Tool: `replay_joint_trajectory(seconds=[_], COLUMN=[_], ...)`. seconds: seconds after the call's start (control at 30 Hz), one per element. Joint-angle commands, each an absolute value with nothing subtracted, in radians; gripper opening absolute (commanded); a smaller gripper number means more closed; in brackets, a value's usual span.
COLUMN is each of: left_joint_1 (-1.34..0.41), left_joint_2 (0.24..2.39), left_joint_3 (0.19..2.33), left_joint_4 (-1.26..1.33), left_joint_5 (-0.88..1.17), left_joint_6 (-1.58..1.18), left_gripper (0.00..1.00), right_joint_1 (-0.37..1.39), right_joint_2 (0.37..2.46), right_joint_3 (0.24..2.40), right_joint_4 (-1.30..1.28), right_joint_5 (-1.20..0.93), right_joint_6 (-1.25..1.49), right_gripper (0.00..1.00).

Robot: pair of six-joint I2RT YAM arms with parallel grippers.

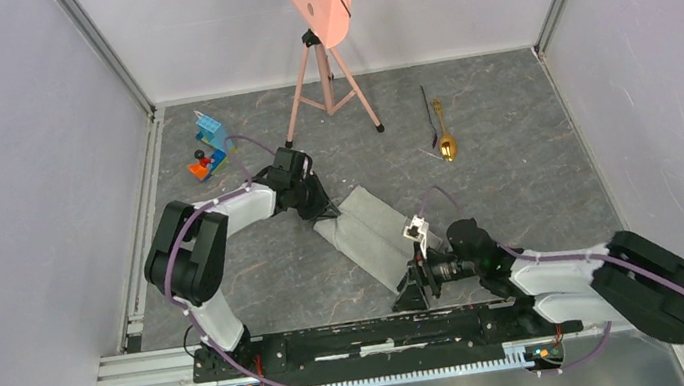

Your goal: Fold the napkin into a case and place the utensils inside

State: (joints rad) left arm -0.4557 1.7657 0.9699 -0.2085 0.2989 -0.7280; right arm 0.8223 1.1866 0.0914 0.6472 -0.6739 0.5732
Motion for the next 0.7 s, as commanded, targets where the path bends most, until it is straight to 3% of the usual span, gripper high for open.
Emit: replay_joint_trajectory(seconds=[0.0, 0.17, 0.27, 0.4, 0.53, 0.67], left_joint_1=[-0.467, -0.471, -0.468, -0.456, -0.447, -0.445], left_joint_2=[1.695, 1.582, 1.501, 1.436, 1.479, 1.569], left_joint_3=[1.051, 1.059, 1.018, 0.913, 0.852, 0.852], left_joint_4=[-0.262, -0.314, -0.373, -0.373, -0.299, -0.214], left_joint_5=[0.356, 0.434, 0.383, 0.332, 0.33, 0.337], left_joint_6=[-0.666, -0.692, -0.682, -0.699, -0.718, -0.742], left_gripper=[0.27, 0.57, 0.6, 0.44, 0.22, 0.15], right_joint_1=[0.799, 0.731, 0.721, 0.719, 0.719, 0.719], right_joint_2=[1.063, 1.131, 1.17, 1.206, 1.222, 1.251], right_joint_3=[0.208, 0.35, 0.383, 0.388, 0.352, 0.318], right_joint_4=[0.26, 0.152, 0.156, 0.163, 0.207, 0.245], right_joint_5=[-0.533, -0.485, -0.465, -0.425, -0.416, -0.41], right_joint_6=[0.431, 0.385, 0.389, 0.405, 0.408, 0.415], right_gripper=[0.8, 0.65, 0.6, 0.4, 0.36, 0.3])
